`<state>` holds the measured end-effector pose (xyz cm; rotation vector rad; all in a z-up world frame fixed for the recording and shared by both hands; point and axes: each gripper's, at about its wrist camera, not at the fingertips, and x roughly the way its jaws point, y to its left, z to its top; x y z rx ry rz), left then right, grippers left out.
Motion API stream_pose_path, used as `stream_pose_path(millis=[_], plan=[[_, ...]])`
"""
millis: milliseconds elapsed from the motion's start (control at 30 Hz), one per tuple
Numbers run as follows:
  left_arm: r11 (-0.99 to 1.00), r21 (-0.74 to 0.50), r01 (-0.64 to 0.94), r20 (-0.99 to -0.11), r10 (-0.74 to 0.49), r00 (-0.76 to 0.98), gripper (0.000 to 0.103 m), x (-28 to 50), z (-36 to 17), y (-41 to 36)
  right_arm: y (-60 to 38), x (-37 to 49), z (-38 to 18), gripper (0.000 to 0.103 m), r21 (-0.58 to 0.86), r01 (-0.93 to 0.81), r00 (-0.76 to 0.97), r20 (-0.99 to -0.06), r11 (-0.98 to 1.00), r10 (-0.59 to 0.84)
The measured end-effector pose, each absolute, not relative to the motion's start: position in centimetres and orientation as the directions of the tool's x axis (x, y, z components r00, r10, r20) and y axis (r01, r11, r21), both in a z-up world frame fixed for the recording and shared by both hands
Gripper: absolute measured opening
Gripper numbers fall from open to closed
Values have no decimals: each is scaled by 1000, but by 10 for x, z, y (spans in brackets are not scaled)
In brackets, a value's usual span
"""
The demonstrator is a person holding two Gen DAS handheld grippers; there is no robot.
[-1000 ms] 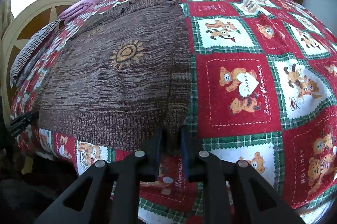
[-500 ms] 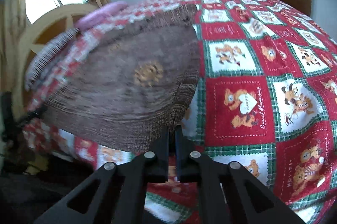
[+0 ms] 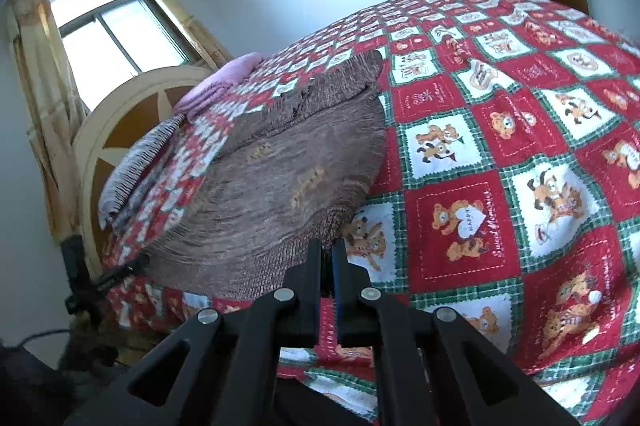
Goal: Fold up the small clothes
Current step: 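Hold the hem with both grippers and fold it over onto the collar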
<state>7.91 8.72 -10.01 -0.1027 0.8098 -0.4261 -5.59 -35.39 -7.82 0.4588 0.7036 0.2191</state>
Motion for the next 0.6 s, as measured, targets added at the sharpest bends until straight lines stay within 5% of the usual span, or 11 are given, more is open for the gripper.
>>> stream_pose_path(millis=[600], plan=[[937, -206, 283, -572, -351, 742, 7, 197, -36, 74, -355, 58, 5, 4, 418, -74, 839, -465, 906, 283]])
